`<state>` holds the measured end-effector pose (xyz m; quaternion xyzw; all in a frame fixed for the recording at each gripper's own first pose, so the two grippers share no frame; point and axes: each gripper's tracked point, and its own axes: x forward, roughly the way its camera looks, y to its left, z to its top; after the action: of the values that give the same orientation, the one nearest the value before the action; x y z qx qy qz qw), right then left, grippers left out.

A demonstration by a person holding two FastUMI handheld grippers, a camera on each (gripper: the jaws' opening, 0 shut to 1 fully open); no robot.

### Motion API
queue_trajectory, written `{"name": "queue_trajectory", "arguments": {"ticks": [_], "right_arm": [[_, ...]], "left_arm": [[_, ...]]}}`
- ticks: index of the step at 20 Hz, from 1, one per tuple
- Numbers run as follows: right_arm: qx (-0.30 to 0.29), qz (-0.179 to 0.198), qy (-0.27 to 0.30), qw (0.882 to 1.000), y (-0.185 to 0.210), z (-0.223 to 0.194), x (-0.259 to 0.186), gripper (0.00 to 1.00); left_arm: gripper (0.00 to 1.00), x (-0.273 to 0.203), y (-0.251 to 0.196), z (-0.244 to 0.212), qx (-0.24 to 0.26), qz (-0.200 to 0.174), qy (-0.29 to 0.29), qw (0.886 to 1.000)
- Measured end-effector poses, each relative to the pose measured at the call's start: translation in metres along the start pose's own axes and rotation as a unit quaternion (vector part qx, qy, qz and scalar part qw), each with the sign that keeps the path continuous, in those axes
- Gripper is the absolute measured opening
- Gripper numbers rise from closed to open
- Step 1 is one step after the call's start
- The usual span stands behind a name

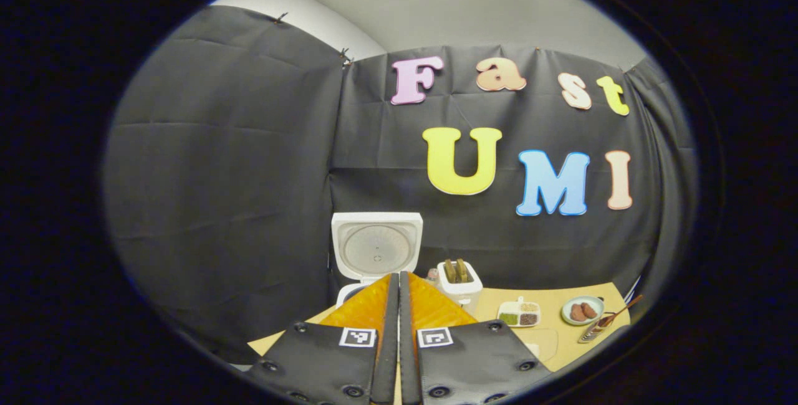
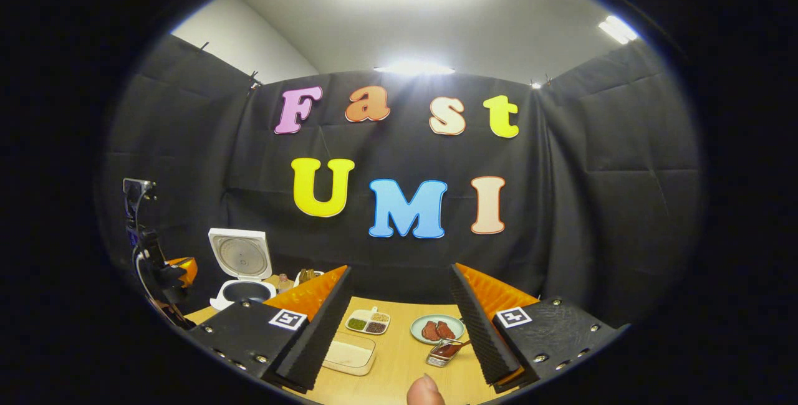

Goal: Close the left gripper, press the button to open the rice cooker; take a wooden spoon from the chopstick holder with the right hand, scoop a spoonful of rice and pour it into the rice cooker, then put the wooden spoon back into the chopstick holder.

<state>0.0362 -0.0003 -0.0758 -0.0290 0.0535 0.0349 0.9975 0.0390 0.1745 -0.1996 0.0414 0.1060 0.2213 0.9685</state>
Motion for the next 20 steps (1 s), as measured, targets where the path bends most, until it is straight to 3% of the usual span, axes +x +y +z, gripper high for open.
{"name": "queue_trajectory", "arguments": {"ticks": [1, 4, 6, 9, 16, 20], "right_arm": [[0.006, 0.006, -0.001, 1.0, -0.007, -0.004, -0.001, 0.95], [0.019, 0.009, -0.001, 1.0, -0.038, -0.023, 0.001, 0.95], [0.023, 0.002, 0.006, 1.0, -0.056, -0.041, 0.007, 0.95], [0.039, -0.025, 0.005, 0.999, -0.081, -0.066, 0.02, 0.95], [0.076, -0.124, 0.034, 0.989, -0.134, -0.166, 0.072, 0.95], [0.116, -0.162, 0.069, 0.978, -0.16, -0.222, 0.106, 0.95]], "left_arm": [[0.07, -0.015, -0.005, 0.009, 0.001, 0.0, -0.005, 1.0], [0.2, -0.058, -0.018, 0.029, 0.009, 0.006, -0.019, 1.0], [0.42, -0.081, -0.027, 0.043, 0.015, 0.008, -0.03, 0.999], [0.6, -0.102, -0.048, 0.058, 0.02, -0.014, -0.045, 0.999], [0.73, -0.107, -0.062, 0.074, 0.032, -0.065, -0.082, 0.994], [0.79, -0.104, -0.071, 0.063, 0.013, -0.081, -0.062, 0.995]]}}
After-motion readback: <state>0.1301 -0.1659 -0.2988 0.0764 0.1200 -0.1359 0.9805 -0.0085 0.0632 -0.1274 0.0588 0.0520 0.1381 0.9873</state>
